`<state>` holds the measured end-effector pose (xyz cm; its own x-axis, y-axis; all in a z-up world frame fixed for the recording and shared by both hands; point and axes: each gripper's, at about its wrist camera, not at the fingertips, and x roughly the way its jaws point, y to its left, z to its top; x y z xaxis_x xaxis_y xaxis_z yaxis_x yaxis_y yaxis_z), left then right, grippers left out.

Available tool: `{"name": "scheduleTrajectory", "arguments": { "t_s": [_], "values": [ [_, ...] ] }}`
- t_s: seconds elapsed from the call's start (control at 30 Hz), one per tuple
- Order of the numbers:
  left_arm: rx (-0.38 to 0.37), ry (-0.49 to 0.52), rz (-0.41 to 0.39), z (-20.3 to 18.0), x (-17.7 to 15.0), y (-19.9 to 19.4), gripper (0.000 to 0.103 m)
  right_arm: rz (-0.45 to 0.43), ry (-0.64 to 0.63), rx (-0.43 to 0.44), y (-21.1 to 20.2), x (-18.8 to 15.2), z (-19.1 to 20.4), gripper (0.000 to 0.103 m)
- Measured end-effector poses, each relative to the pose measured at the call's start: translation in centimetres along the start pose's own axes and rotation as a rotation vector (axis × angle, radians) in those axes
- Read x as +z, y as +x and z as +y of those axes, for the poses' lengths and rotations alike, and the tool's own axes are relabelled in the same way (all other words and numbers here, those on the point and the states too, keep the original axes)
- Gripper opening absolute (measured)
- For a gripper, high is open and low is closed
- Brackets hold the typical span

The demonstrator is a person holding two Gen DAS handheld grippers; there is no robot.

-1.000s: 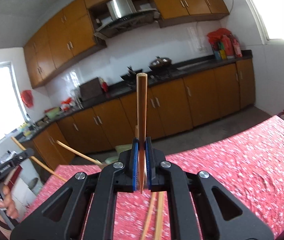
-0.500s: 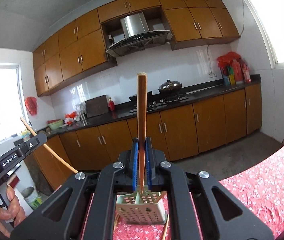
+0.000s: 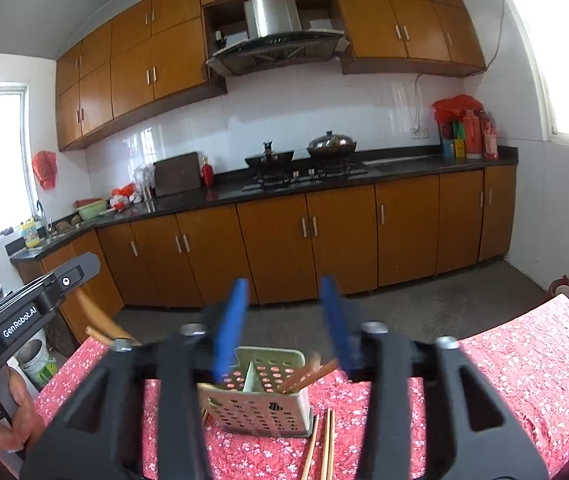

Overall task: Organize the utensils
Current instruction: 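Open both grippers to drop the chopsticks into the holder, then close the right gripper on a chopstick while the left gripper grasps another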

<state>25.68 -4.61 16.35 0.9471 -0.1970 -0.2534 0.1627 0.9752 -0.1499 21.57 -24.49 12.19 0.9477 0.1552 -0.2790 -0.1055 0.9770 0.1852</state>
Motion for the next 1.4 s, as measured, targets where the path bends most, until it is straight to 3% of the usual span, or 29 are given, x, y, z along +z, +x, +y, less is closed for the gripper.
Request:
{"name": "scheduleTrajectory", "arguments": {
  "t_s": [0.3,0.57,0.7,0.87,1.1,1.4],
  "values": [
    [0.065,0.014,-0.022,2.0,0.2,-4.0,0.032,-0.017,0.011,-0.034,-2.9,1.0,-1.7,0.044],
    [0.139,0.001,0.034,6.6,-4.3,-8.2,0.035,0.045,0.063,-0.113,-4.9,-2.5,-5.7,0.044],
    [0.180,0.005,0.087,8.5,-7.9,-9.1,0.035,0.133,0.071,-0.125,-4.7,-6.3,-6.7,0.044],
    [0.206,0.002,0.208,10.1,-13.9,-8.4,0.035,0.296,0.075,-0.101,-3.5,-12.3,-6.6,0.044],
    [0.157,-0.002,0.368,10.4,-20.2,-6.3,0.035,0.516,0.077,-0.049,-0.8,-18.9,-5.1,0.025],
    [0.100,0.016,0.484,8.5,-24.0,-4.4,0.035,0.584,0.064,-0.036,0.8,-20.9,-3.5,0.022]
  ]
}}
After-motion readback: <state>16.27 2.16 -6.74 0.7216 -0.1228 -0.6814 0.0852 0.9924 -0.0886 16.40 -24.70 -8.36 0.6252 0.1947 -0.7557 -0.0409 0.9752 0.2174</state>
